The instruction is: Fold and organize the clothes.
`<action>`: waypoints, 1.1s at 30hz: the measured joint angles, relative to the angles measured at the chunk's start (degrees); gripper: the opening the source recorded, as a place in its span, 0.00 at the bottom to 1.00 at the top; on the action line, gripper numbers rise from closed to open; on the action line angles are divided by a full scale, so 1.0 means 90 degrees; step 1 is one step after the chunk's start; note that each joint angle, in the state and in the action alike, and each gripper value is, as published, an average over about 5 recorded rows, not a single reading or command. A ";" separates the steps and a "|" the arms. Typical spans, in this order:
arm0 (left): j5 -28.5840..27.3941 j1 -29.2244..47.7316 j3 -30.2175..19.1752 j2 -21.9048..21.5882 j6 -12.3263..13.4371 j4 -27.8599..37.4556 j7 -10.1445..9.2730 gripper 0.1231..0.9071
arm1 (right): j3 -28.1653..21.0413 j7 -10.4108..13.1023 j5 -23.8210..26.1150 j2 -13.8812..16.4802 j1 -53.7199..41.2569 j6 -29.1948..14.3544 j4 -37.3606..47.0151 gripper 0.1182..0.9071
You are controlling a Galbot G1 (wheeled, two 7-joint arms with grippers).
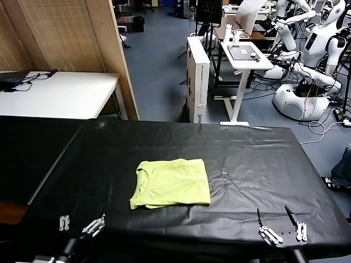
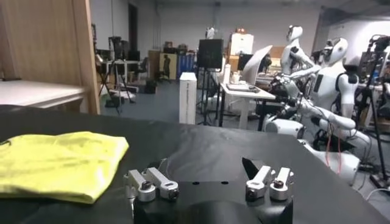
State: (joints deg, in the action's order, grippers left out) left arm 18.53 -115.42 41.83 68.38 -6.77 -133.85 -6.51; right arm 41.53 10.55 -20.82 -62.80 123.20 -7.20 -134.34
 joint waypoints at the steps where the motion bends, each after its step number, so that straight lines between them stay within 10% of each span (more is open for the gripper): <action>1: 0.0044 -0.0027 0.0003 -0.0034 0.0042 0.0007 -0.0038 1.00 | -0.0002 -0.0002 0.0002 0.0000 0.0009 0.0007 -0.0008 1.00; 33: 0.0098 -0.0449 -0.0011 -0.0302 -0.0158 -0.0153 0.0034 1.00 | -0.0256 0.0004 0.0052 -0.0029 0.0280 0.0225 -0.0027 1.00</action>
State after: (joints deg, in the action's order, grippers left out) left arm 19.40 -119.47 41.73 65.66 -8.19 -135.23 -6.20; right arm 39.23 10.59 -20.35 -63.06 125.72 -5.17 -134.58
